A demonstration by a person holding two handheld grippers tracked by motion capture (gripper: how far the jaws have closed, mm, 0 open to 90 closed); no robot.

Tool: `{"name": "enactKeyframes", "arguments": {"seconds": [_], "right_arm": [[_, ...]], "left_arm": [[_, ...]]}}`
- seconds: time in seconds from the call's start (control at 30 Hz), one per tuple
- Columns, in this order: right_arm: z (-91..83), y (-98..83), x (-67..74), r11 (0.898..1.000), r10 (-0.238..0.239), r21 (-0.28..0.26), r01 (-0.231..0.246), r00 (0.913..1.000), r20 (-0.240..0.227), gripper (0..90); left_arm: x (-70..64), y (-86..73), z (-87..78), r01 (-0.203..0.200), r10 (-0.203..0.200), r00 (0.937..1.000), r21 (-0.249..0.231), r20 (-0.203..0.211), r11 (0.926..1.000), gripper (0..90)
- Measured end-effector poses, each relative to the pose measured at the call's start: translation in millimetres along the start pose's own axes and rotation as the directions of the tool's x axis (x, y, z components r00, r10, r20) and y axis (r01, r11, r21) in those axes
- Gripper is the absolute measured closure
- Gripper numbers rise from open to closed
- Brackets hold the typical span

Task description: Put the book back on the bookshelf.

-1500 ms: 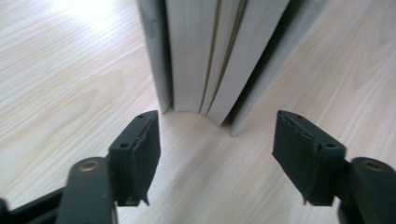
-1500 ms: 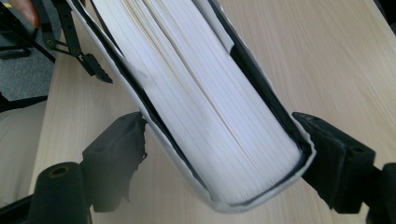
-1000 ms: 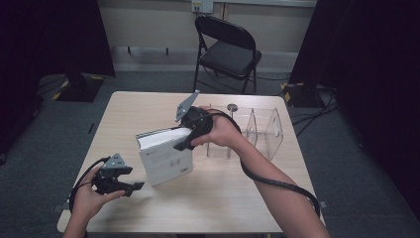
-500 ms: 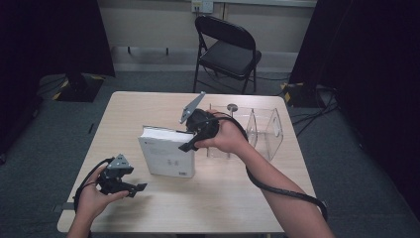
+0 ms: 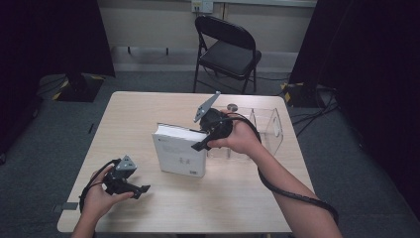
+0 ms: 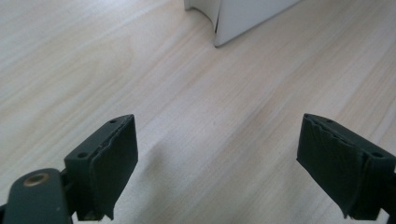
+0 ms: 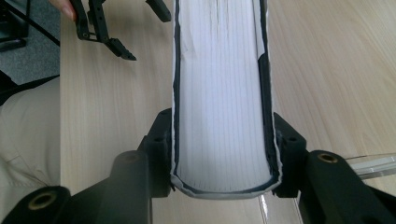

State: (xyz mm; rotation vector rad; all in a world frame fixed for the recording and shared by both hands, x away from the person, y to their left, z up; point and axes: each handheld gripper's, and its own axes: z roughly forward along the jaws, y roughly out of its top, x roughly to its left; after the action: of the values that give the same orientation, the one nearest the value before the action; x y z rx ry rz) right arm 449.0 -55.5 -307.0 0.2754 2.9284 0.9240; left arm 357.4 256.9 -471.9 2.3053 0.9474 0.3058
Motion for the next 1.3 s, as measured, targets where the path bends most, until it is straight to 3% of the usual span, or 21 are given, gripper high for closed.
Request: {"name": "enactKeyframes", "arguments": {"seconds": [0.3,0.63,0.77,0.87,0.93,1.3], "right_arm": [[-0.1,1.3,0.0,1.000,0.013,0.014,-0.013,0.9999,-0.004,51.3],[0.3,5.0,0.1,0.999,0.032,0.043,-0.032,0.9995,0.000,49.8],[1.1,7.8,-0.6,0.997,0.055,0.060,-0.056,0.9984,0.009,48.6],[2.2,10.4,-1.1,0.994,0.077,0.078,-0.077,0.9970,0.008,47.3],[3.7,12.8,-0.1,0.993,0.075,0.090,-0.076,0.9971,0.012,46.4],[21.3,24.0,0.2,0.987,0.081,0.142,-0.082,0.9966,0.014,43.6]], "left_arm": [[1.3,-6.3,5.8,0.008,-0.007,0.9998,0.033,-0.020,0.9994,11.8],[5.6,-17.8,7.6,0.015,-0.015,0.9998,0.017,-0.013,0.9997,10.5],[5.5,-18.6,6.9,-0.008,0.008,1.0000,0.018,-0.002,0.9998,10.7],[5.1,-20.7,9.0,-0.037,0.037,0.9992,0.014,0.017,0.9992,4.1],[4.2,-21.7,10.7,-0.042,0.042,0.9988,0.006,0.027,0.9991,0.0],[5.6,-25.5,10.2,-0.051,0.052,0.9982,-0.024,0.030,0.9984,0.0]]}}
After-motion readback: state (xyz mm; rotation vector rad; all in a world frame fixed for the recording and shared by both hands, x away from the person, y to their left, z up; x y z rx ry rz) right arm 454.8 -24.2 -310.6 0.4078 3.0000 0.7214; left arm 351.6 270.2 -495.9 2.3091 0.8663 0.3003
